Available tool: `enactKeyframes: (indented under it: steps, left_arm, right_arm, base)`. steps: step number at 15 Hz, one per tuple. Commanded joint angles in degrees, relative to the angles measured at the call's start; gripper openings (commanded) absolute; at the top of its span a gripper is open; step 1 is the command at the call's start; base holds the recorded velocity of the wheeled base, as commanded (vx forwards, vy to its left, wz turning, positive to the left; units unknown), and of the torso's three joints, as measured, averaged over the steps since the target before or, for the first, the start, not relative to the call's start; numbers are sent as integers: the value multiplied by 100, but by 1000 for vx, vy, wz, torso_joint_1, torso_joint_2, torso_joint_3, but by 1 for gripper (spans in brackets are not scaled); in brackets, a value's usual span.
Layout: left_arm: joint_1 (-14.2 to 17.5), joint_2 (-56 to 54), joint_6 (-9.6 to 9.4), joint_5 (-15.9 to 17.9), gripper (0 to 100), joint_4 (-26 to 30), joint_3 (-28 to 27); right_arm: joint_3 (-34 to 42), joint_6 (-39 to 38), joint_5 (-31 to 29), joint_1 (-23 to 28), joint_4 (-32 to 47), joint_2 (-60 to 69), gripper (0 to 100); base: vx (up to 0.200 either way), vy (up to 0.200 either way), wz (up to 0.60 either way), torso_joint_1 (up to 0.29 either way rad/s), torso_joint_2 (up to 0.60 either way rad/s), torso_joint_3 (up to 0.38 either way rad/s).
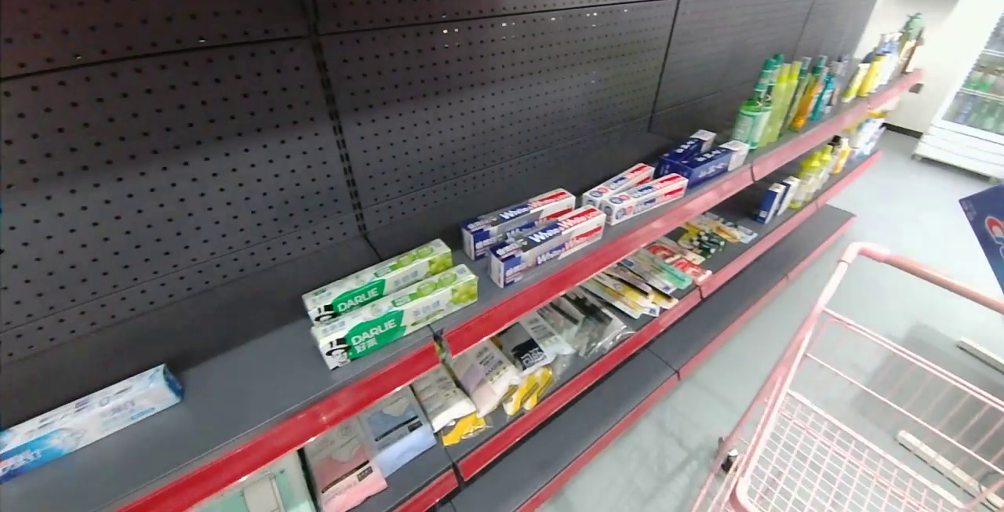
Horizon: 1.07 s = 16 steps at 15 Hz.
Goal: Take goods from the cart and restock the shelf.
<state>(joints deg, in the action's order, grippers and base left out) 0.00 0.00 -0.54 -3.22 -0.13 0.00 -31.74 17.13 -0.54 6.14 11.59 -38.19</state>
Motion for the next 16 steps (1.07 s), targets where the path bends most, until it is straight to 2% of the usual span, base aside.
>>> enactKeyframes:
  steps: [1, 11, 16]
  left_arm:
    - [0, 0, 1, -3, 100, -4, 0]
    - [0, 0, 1, -3, 100, -4, 0]
    - [0, 0, -8, -3, 100, -4, 0]
  right_arm:
    - [19, 1, 1, 1, 1, -13, 0]
    - [116, -8, -17, 18, 1, -39, 0]
    - [195, -69, 247, -17, -8, 128, 0]
  base:
    - [0, 0, 600, 2, 17, 2]
    - [0, 0, 600, 3, 4, 3]
    - [0, 0, 0, 0, 0, 0]
